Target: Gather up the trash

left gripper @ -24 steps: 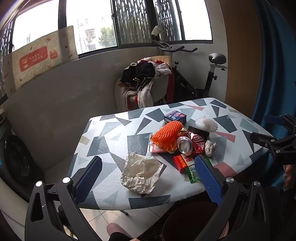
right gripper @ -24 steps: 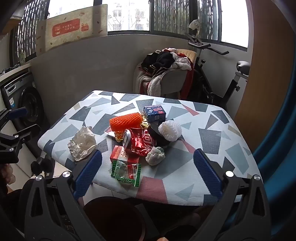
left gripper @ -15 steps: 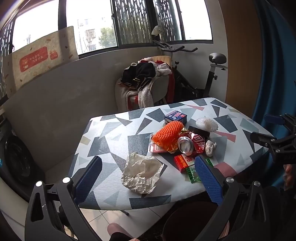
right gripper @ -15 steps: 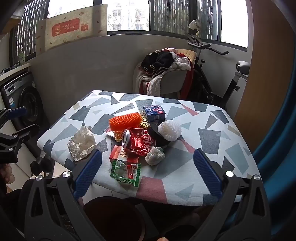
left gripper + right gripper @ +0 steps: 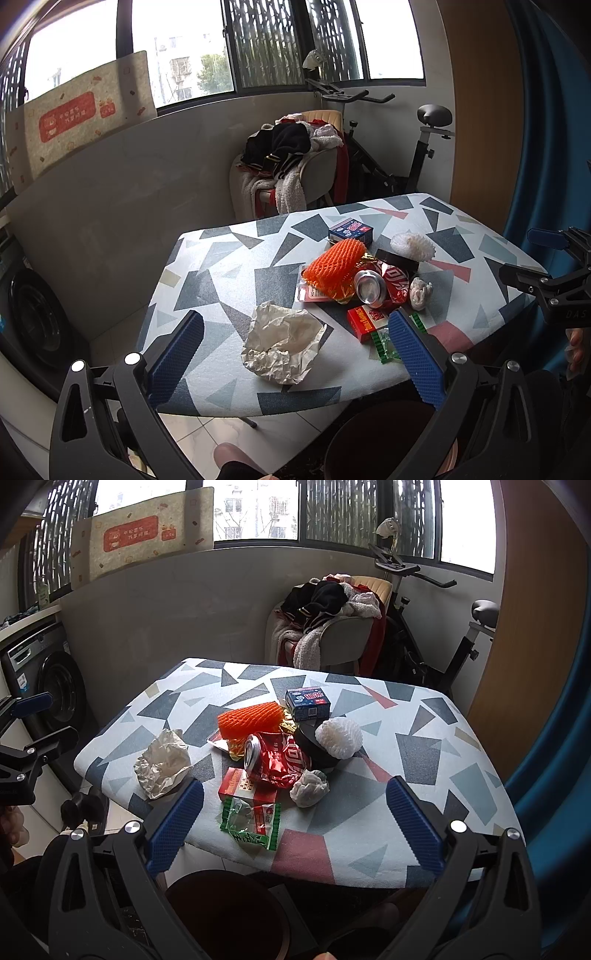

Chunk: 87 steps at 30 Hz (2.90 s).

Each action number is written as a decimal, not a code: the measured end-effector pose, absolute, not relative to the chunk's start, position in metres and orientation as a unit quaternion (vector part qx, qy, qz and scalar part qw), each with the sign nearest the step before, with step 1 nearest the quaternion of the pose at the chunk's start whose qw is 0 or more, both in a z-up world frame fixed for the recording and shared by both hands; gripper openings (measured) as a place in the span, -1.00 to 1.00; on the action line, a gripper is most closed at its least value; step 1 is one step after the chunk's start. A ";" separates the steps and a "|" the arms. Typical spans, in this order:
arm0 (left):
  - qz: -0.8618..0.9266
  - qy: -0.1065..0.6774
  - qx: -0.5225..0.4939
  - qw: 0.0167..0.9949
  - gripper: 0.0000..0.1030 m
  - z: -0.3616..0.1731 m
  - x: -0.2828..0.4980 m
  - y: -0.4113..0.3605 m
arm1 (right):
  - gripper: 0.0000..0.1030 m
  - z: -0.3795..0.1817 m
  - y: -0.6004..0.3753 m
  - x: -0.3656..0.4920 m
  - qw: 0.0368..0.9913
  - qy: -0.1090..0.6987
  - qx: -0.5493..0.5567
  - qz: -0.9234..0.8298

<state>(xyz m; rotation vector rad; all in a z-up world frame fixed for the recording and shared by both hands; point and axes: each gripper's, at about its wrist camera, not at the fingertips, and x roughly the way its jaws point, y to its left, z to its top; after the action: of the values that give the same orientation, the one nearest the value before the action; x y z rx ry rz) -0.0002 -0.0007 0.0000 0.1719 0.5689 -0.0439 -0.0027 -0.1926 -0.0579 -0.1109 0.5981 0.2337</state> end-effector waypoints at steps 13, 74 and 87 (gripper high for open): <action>-0.021 0.281 0.084 0.956 0.90 0.000 0.000 -0.001 | 0.89 -0.060 -0.194 -0.003 0.947 0.295 -0.054 0.115; -0.028 0.244 0.030 0.969 0.90 -0.025 -0.003 0.045 | 0.89 -0.093 -0.197 -0.001 0.941 0.313 -0.009 0.130; -0.019 0.306 -0.003 0.952 0.90 -0.068 0.013 0.084 | 0.89 -0.177 -0.163 0.049 0.902 0.406 0.003 0.148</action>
<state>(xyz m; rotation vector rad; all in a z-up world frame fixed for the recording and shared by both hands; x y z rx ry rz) 0.0135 0.0844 -0.0679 -0.0058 0.6212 -0.0381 0.0494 -0.1630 -0.1769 0.0053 0.8395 0.3071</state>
